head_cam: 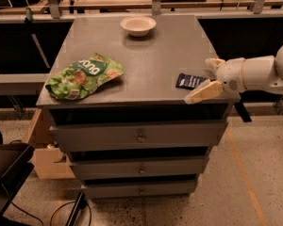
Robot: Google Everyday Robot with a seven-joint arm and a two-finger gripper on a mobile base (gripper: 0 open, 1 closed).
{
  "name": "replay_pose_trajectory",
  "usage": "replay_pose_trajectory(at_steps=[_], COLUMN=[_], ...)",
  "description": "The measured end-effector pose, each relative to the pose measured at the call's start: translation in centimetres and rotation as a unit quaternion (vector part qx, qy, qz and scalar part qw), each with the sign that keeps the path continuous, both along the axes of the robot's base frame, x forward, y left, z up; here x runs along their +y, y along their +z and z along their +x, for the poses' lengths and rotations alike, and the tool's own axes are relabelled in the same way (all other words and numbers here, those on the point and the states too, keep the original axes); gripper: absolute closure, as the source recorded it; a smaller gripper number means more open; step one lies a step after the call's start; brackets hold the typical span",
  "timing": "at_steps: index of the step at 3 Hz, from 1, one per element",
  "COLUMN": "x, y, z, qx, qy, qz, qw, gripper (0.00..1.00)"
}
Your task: Move rxbar blueberry near paper bowl
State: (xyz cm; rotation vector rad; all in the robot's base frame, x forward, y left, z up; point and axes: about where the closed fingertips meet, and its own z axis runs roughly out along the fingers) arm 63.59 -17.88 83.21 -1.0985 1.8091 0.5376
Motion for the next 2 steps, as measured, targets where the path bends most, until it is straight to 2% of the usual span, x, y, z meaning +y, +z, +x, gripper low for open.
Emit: replay_pose_trajectory(at_steps=[1, 2], x=[0.02, 0.3], y=[0.0, -0.09], z=[0.02, 0.05], qx=[0.001, 0.001], qy=[-0.001, 0.002], qz=[0.0, 0.001], qw=[1.0, 1.0], gripper=[0.0, 0.18])
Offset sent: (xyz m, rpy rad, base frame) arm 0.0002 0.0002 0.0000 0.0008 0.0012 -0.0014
